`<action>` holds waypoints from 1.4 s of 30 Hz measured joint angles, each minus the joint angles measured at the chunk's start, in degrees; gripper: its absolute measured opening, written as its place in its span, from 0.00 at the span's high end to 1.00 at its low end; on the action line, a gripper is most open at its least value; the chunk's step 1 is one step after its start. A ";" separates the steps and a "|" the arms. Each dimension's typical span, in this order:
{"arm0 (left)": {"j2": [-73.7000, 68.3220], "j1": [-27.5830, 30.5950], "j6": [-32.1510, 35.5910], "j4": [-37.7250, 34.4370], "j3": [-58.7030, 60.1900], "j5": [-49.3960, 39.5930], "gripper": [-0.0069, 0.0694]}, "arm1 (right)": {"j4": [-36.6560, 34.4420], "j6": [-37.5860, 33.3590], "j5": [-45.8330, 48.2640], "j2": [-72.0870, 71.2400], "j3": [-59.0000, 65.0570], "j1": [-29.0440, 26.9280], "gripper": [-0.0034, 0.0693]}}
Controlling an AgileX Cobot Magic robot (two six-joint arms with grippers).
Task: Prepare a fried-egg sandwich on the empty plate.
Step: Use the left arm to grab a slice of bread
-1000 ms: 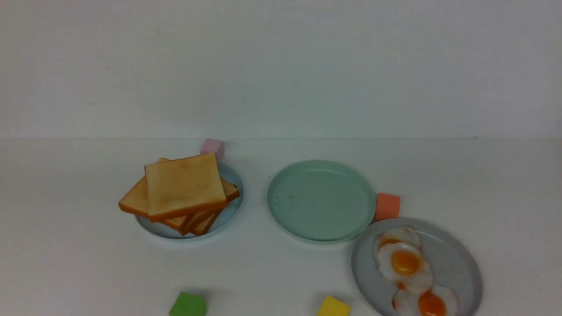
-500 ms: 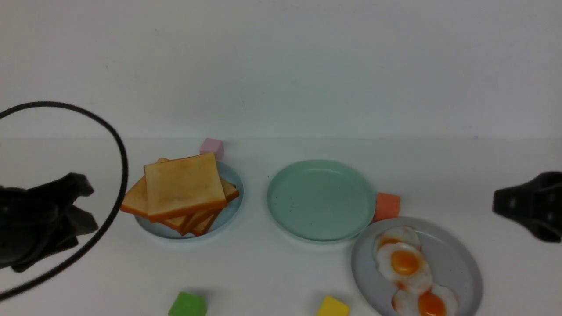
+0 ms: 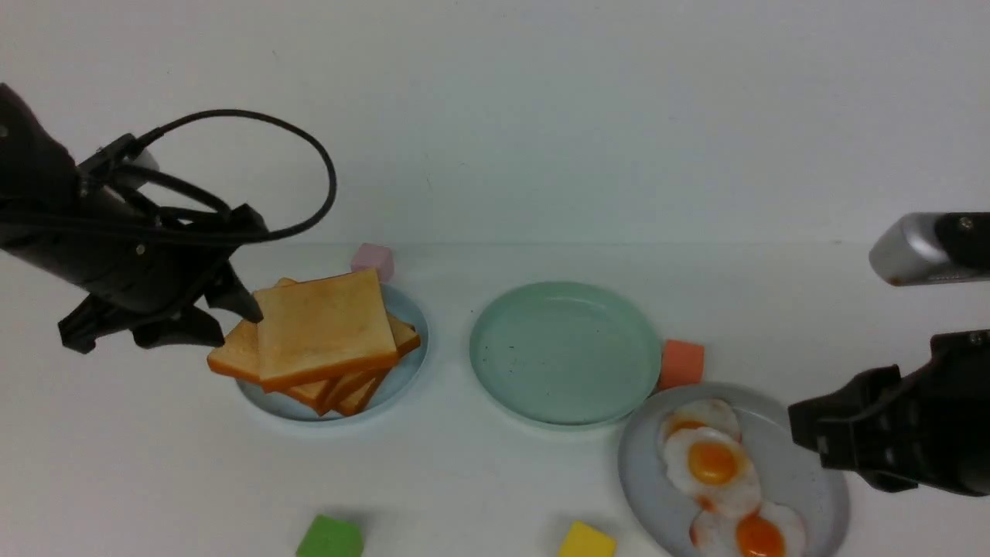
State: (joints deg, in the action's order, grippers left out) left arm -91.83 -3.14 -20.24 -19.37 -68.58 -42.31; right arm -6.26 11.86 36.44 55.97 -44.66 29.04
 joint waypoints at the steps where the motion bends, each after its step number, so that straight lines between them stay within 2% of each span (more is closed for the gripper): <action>1: -1.19 0.00 0.08 0.00 -1.11 -0.12 0.50 | 0.00 0.00 0.00 0.00 0.00 0.00 0.62; 6: -7.07 0.00 0.21 0.27 -4.83 -0.23 0.45 | 0.00 0.00 0.00 0.00 0.00 0.07 0.62; 13: -12.79 0.00 1.42 2.41 -6.33 1.65 0.45 | 0.00 0.00 0.24 0.00 0.00 0.07 0.62; 22: -17.25 0.00 1.64 -1.60 -6.80 4.35 0.45 | 0.00 0.00 0.24 0.00 0.00 0.07 0.62; 26: -18.71 0.00 1.64 -3.45 -7.25 5.52 0.52 | 0.06 0.00 0.24 0.00 0.00 0.07 0.62; 32: -19.08 0.00 1.64 -3.48 -7.48 5.69 0.75 | -0.46 0.00 1.18 0.00 0.00 0.07 0.62; 38: -18.00 -0.17 1.99 -0.80 -7.51 5.64 0.77 | -1.05 0.00 2.49 0.00 0.00 0.07 0.62; 42: -15.03 -0.16 5.70 2.11 -6.89 4.83 0.77 | -1.05 0.00 2.49 0.00 0.00 0.07 0.62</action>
State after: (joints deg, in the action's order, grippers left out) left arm -106.86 -3.30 -14.53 -17.26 -75.47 -37.48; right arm -7.31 11.86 38.93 55.97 -44.66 29.11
